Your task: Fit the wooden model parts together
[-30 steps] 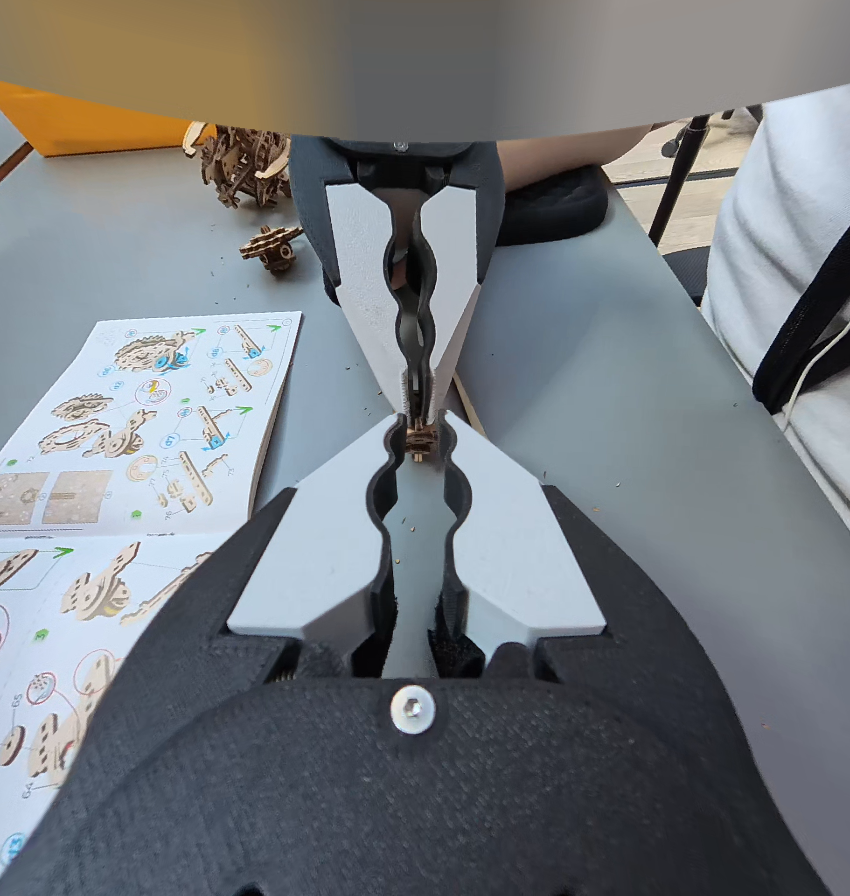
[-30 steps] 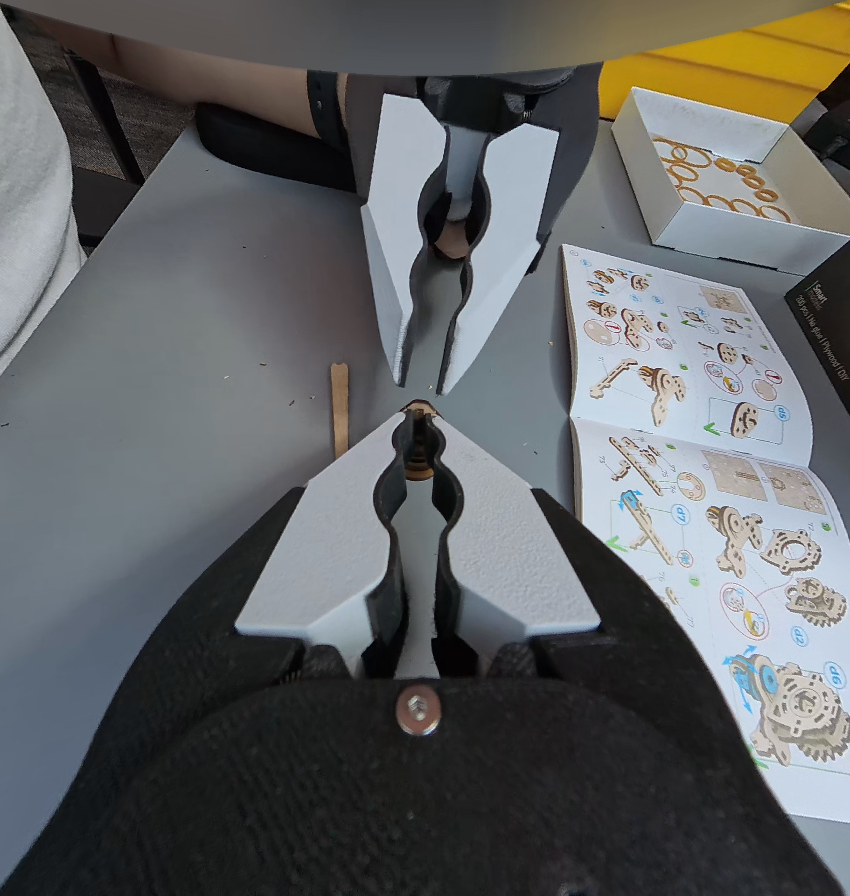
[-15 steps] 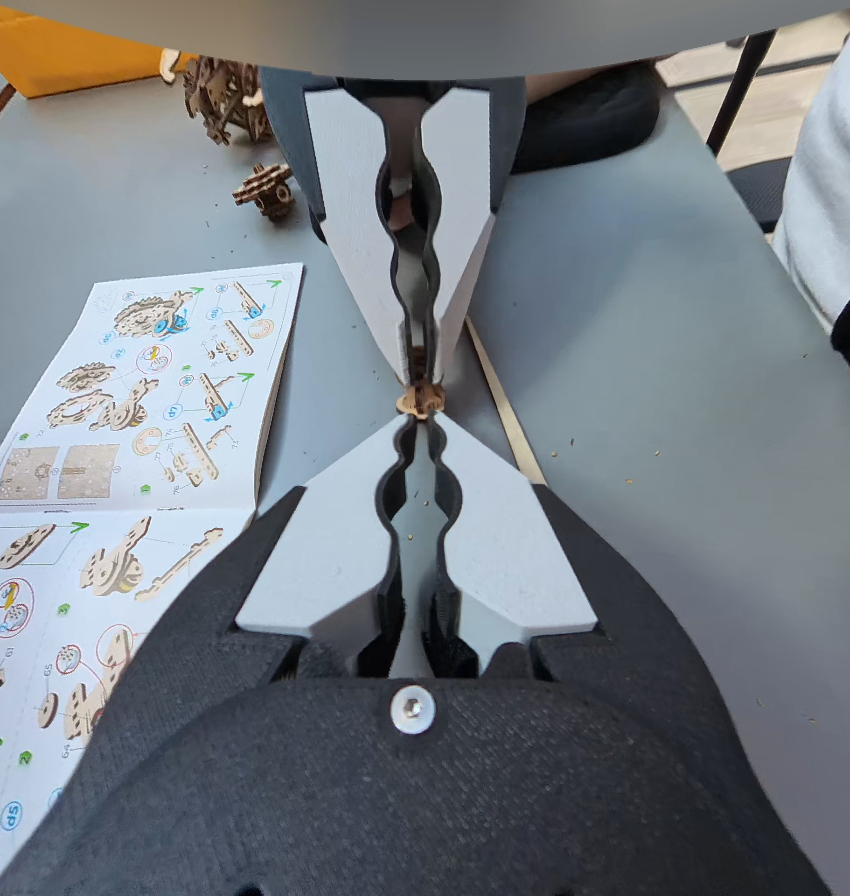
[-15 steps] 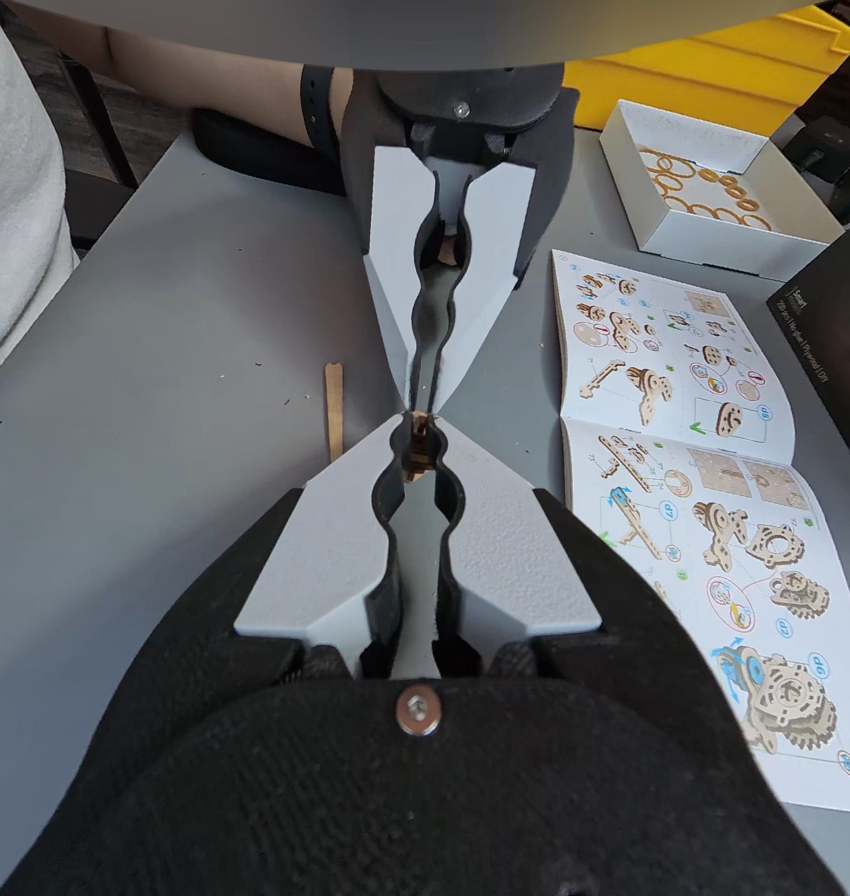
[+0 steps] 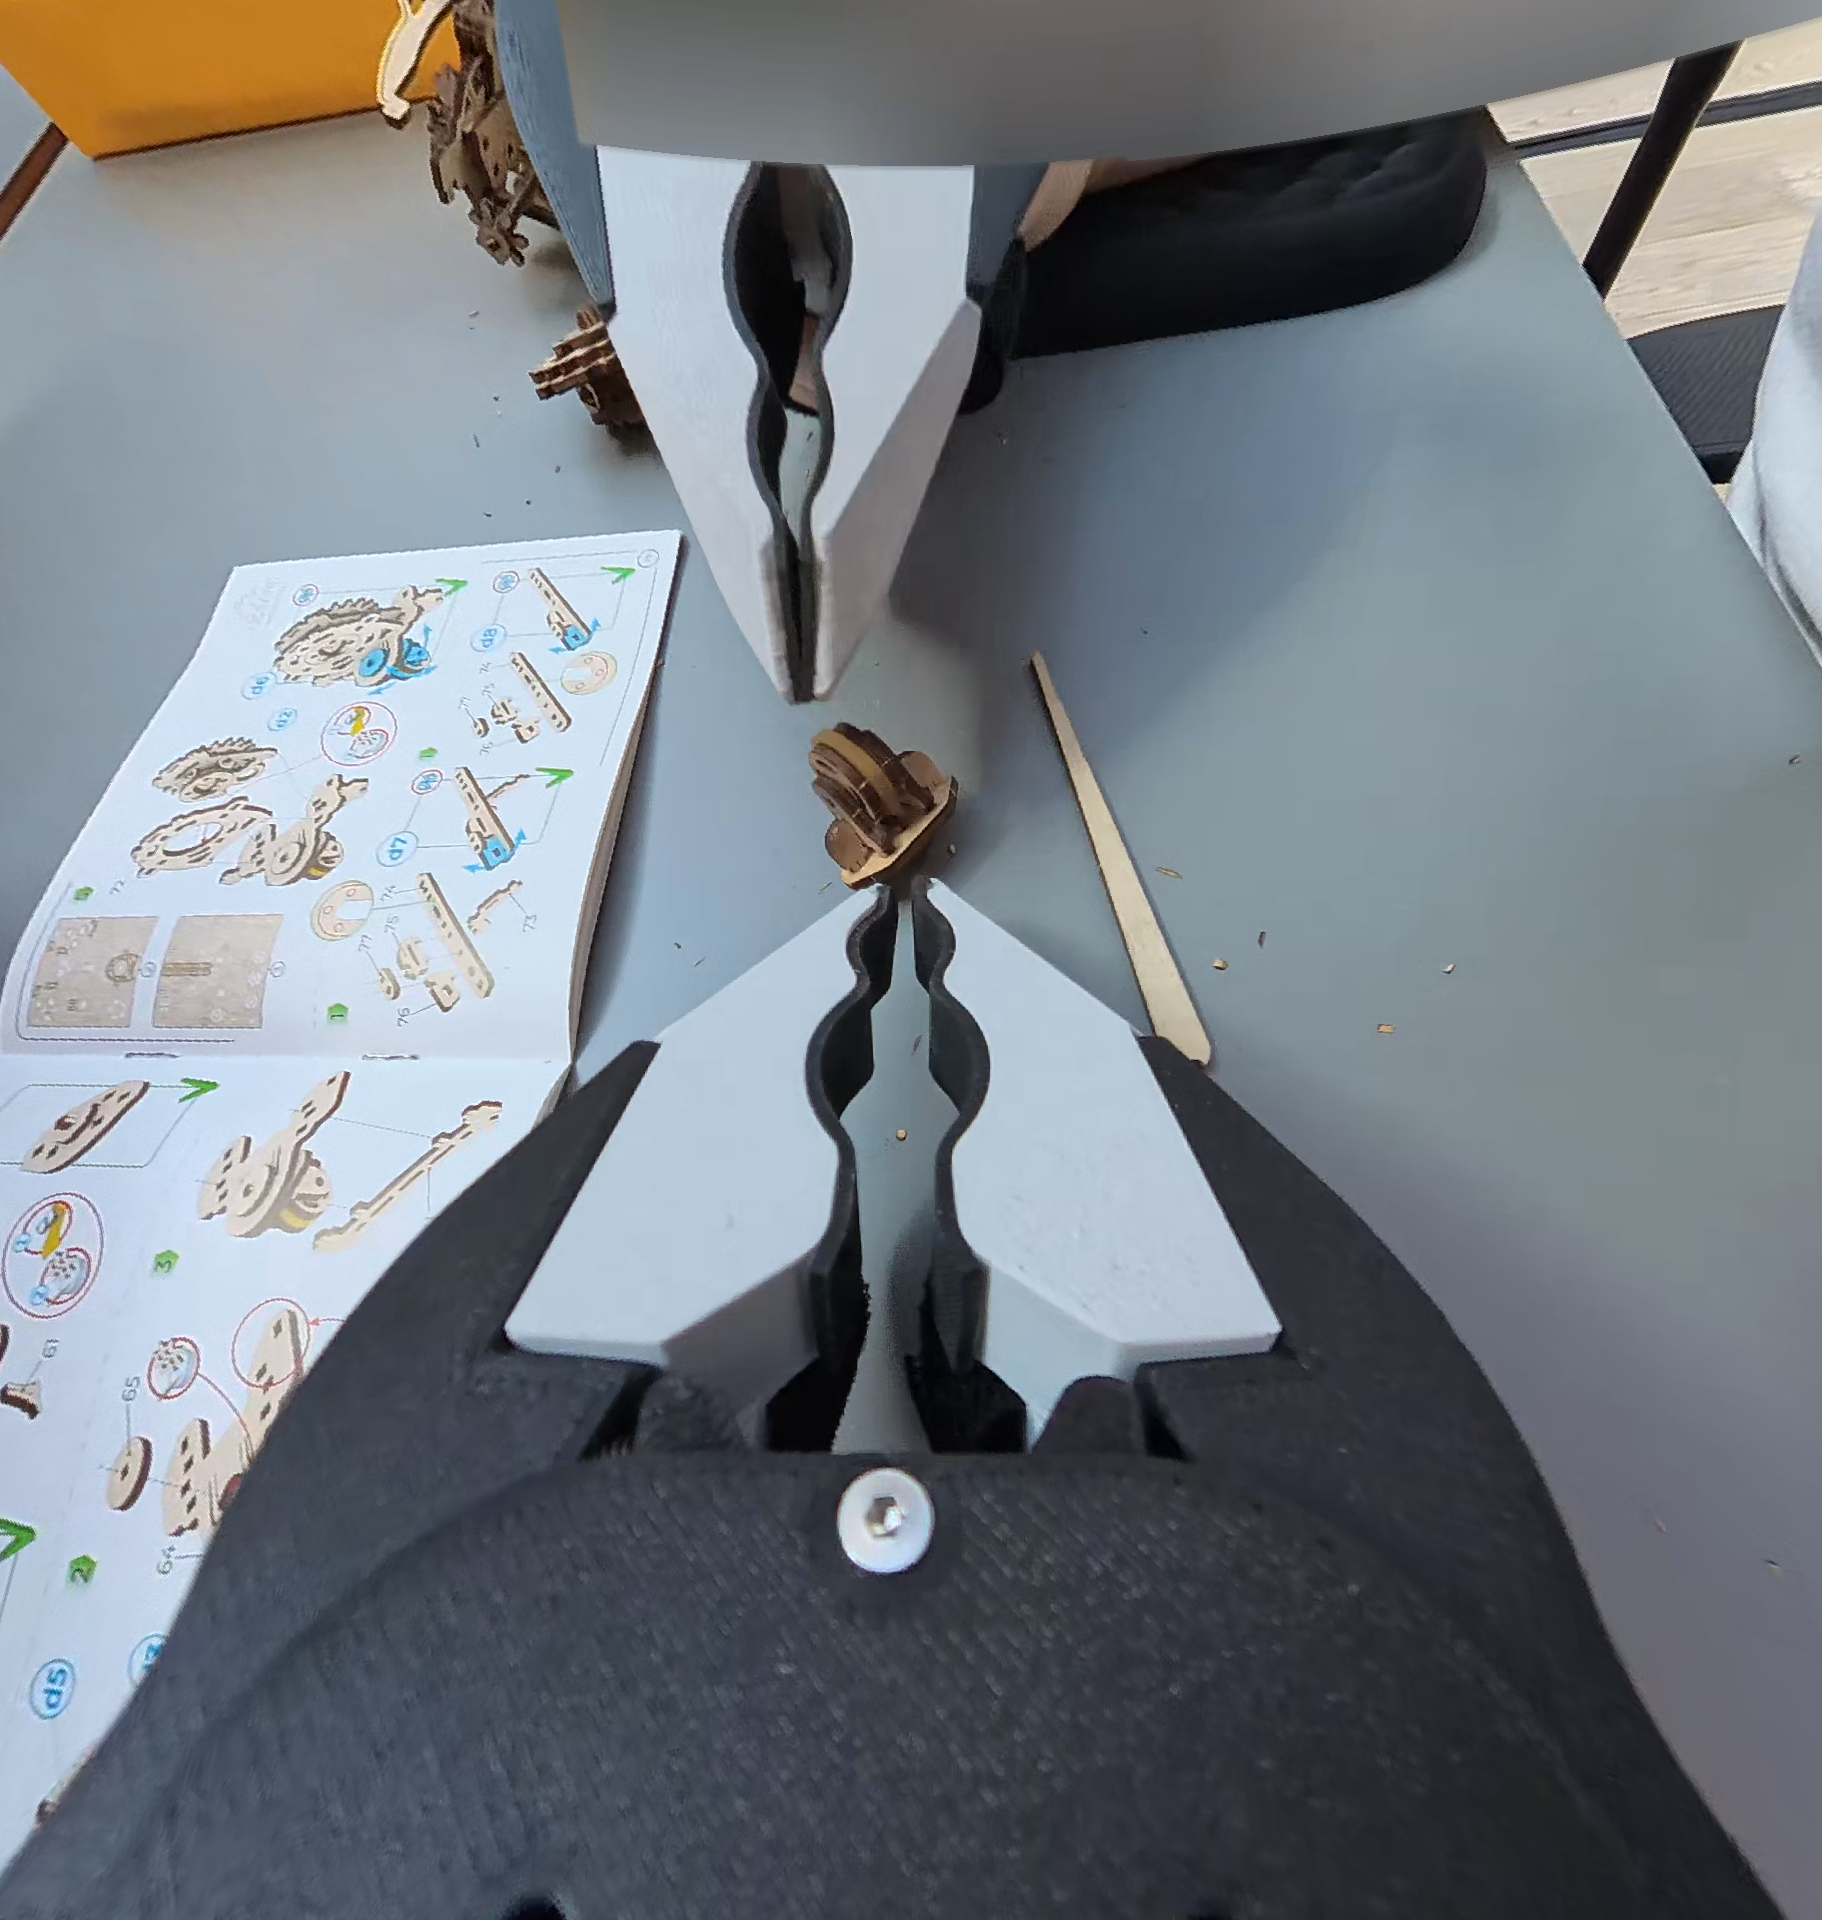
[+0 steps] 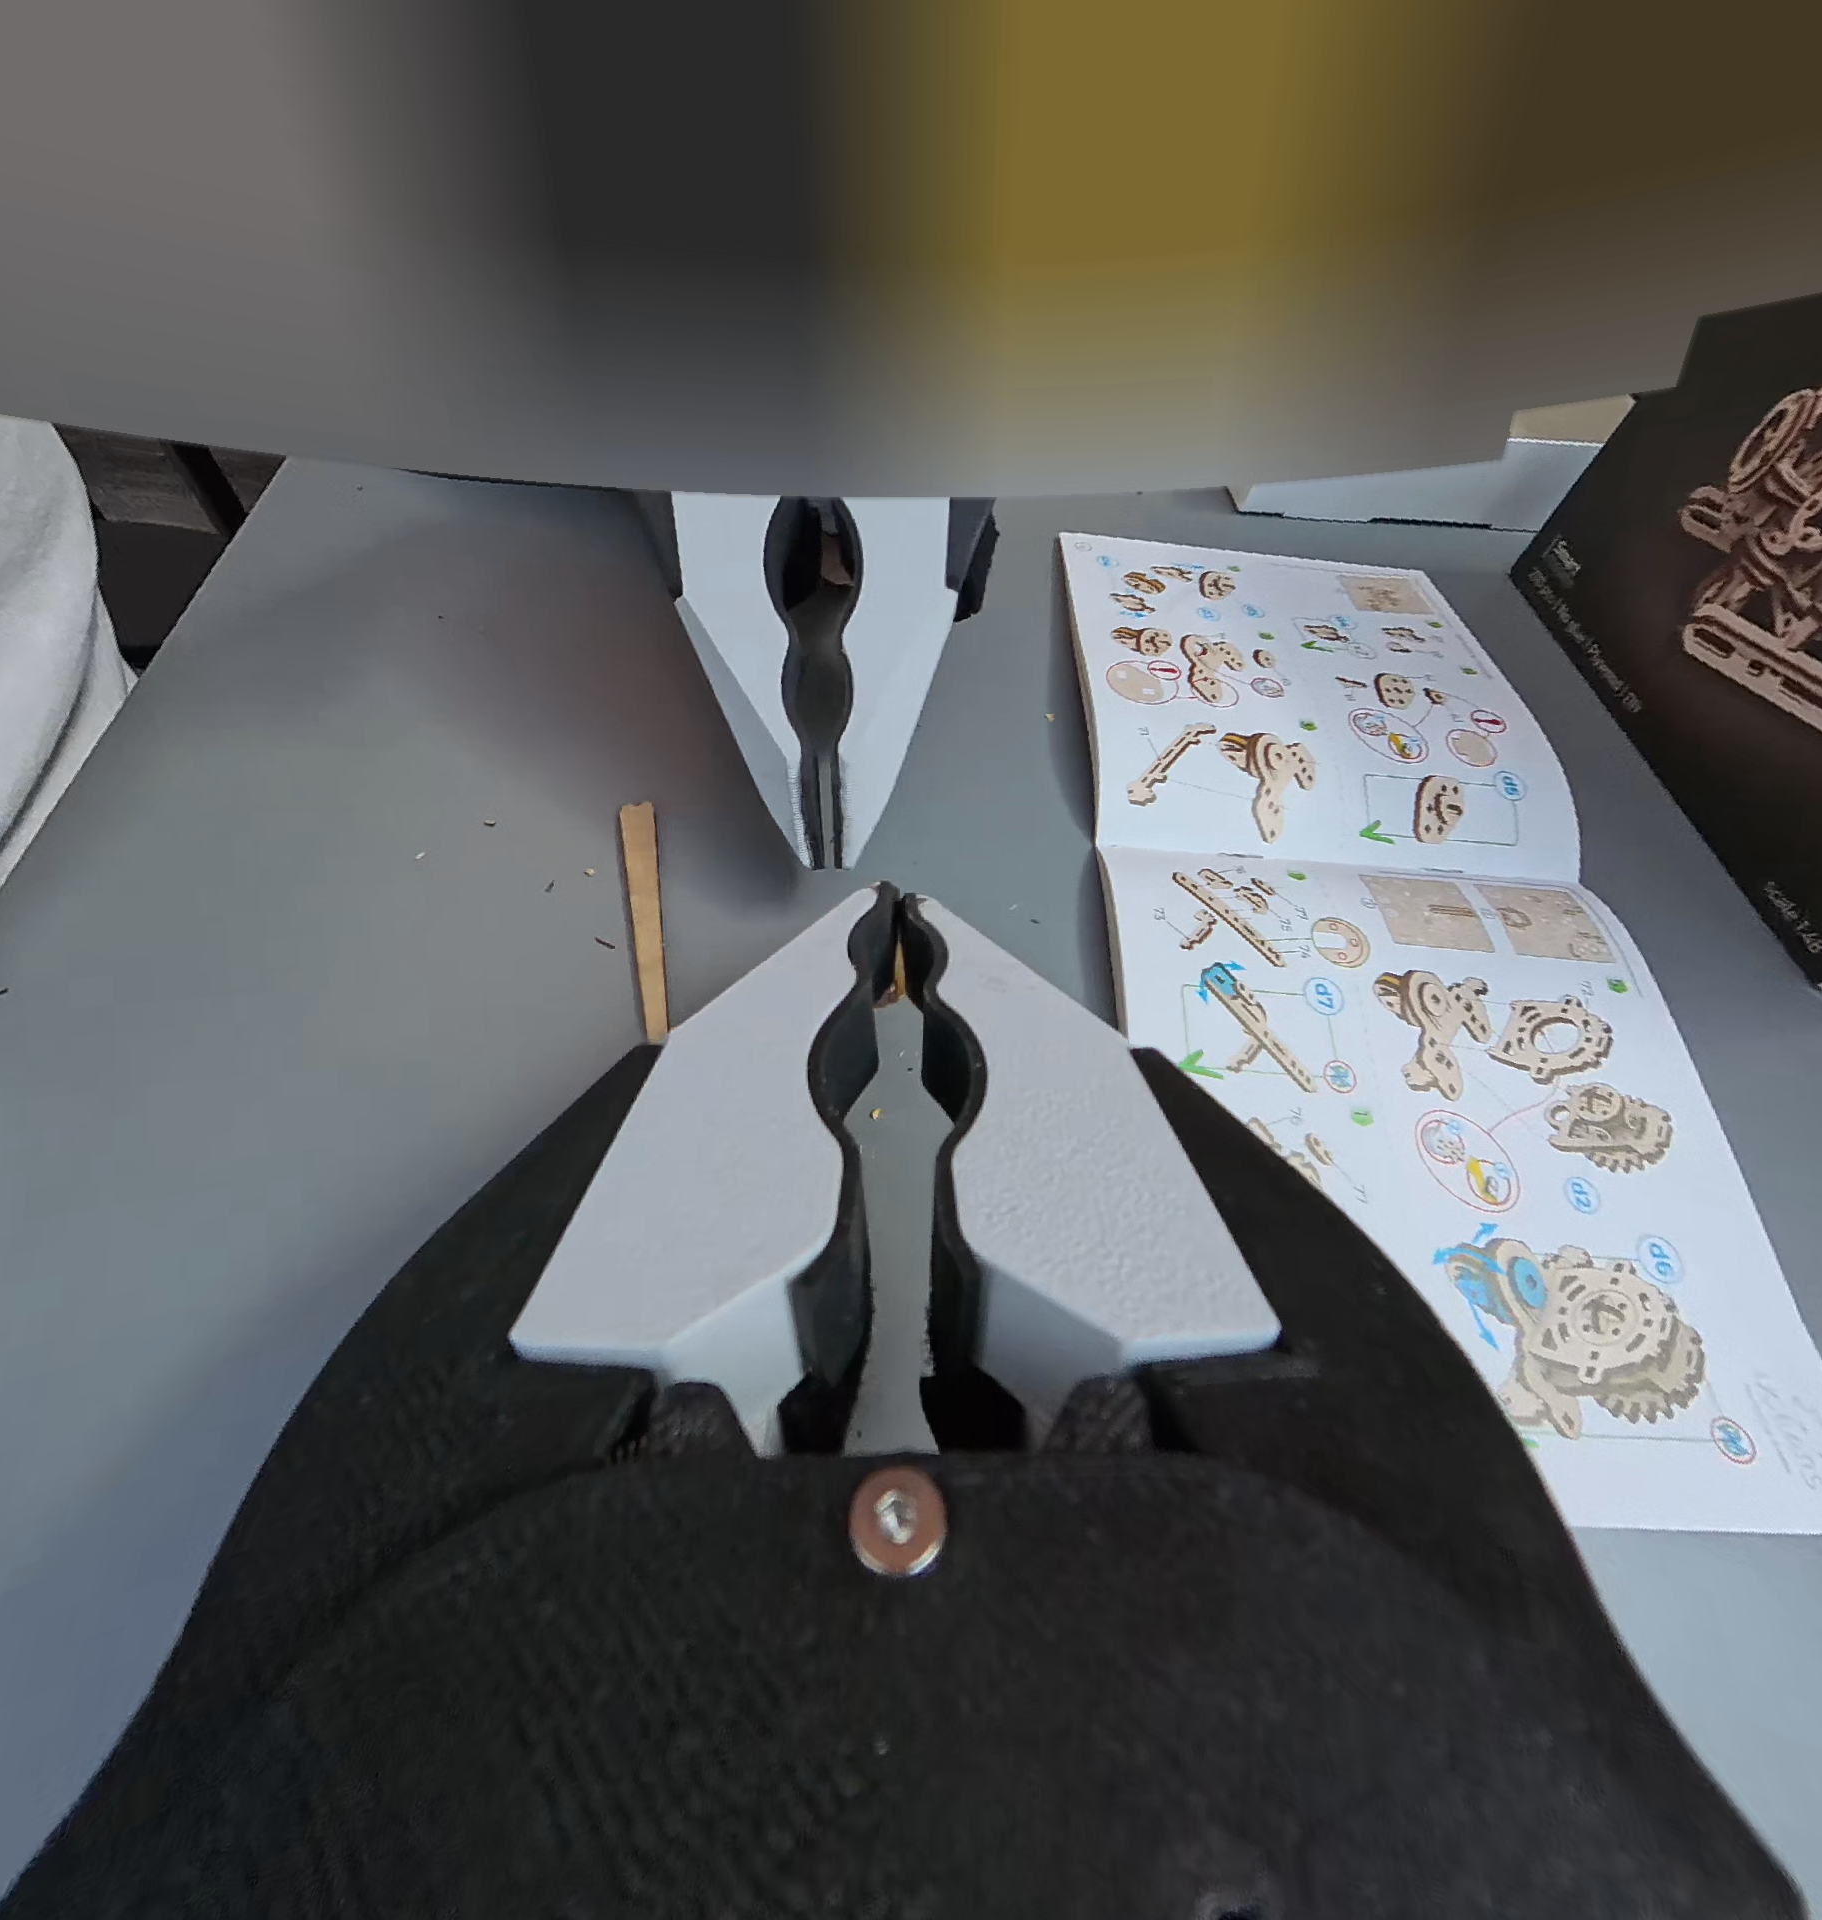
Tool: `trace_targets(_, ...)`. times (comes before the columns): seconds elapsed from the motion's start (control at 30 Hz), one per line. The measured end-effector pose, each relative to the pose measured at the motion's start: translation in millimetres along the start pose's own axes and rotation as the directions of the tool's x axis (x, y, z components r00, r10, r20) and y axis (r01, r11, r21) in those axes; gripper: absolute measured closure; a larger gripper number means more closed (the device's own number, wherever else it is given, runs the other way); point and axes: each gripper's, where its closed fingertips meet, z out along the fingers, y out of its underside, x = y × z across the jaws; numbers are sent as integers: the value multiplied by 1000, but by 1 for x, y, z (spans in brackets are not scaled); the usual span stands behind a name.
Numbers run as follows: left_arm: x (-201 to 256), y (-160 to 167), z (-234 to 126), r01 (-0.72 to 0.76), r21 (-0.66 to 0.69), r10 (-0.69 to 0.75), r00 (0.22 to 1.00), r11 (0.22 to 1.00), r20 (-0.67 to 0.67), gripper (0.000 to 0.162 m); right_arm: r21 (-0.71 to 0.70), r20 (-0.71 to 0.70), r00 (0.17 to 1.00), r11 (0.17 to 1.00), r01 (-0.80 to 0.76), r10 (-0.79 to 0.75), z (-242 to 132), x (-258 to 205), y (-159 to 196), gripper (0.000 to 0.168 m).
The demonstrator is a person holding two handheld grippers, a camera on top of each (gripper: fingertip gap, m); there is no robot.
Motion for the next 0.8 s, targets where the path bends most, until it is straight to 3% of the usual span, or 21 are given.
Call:
trace_targets(0.2,-2,12,4,-37,-81,39,999,996,27,160,6,18,998,999,-54,53,-12,4,4,164)
trace_targets(0.33,-4,15,4,-44,-97,48,998,994,42,160,-100,34,999,995,-8,11,-11,-4,19,167)
trace_targets(0.67,-12,7,1,23,-43,-20,998,999,65,157,-236,131,930,922,-307,343,-2,-21,26,159)
trace_targets(0.8,-18,2,-1,64,-6,-63,996,998,66,156,-296,64,904,873,-387,423,2,-21,33,156)
